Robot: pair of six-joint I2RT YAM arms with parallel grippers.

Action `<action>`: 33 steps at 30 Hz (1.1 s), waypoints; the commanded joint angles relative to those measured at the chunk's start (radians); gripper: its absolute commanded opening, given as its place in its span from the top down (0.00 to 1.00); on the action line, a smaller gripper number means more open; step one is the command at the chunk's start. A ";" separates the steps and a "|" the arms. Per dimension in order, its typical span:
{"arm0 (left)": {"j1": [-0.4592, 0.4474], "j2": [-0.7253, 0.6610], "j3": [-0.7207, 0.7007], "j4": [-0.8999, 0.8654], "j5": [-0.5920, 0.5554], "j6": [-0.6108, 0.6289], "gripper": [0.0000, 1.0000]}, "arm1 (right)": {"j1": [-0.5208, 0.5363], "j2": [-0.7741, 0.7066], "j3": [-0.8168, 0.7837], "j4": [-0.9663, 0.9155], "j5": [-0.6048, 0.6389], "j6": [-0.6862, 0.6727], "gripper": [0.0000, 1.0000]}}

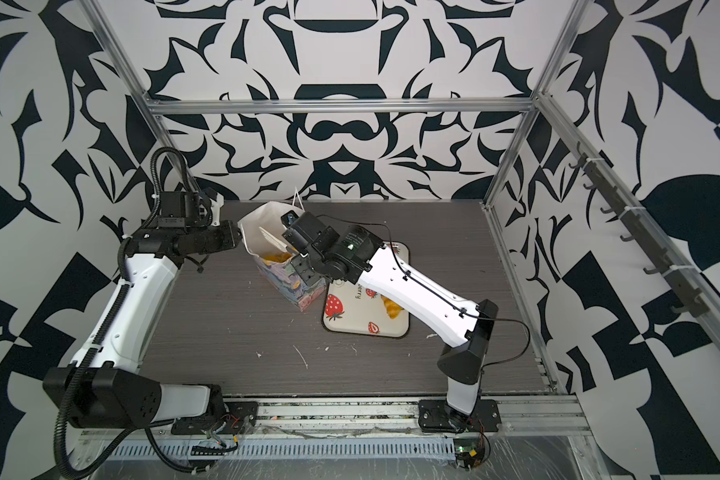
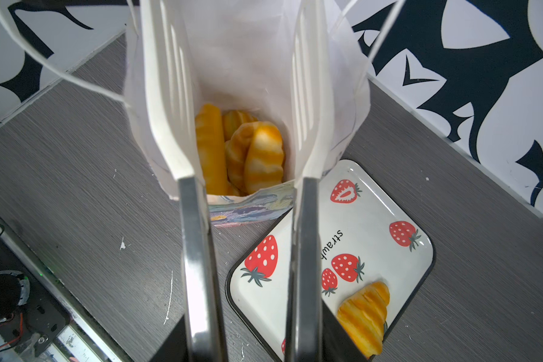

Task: Pack bread into a paper bag
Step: Place the bread in the paper bag, then pick up the bread from the tray.

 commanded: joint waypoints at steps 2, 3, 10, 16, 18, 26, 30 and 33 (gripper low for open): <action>0.000 -0.013 -0.009 -0.017 0.012 0.003 0.77 | 0.005 -0.072 0.036 0.041 0.035 -0.012 0.50; 0.001 -0.013 -0.009 -0.016 0.012 0.003 0.78 | 0.006 -0.076 0.035 0.041 0.038 -0.011 0.51; 0.000 -0.010 -0.004 -0.017 0.013 0.001 0.78 | 0.005 -0.122 0.024 0.032 0.062 -0.009 0.52; 0.001 -0.011 -0.004 -0.016 0.007 0.001 0.78 | 0.005 -0.212 -0.044 0.020 0.129 -0.008 0.52; 0.000 -0.011 -0.004 -0.016 0.009 -0.001 0.78 | 0.004 -0.258 -0.093 0.018 0.155 0.004 0.52; 0.000 -0.001 0.002 -0.012 0.017 -0.006 0.78 | -0.029 -0.407 -0.236 -0.033 0.214 0.056 0.51; 0.000 0.000 0.004 -0.012 0.021 -0.008 0.78 | -0.059 -0.465 -0.300 -0.059 0.222 0.079 0.51; 0.000 -0.002 0.003 -0.012 0.020 -0.009 0.78 | -0.115 -0.502 -0.360 -0.068 0.183 0.095 0.52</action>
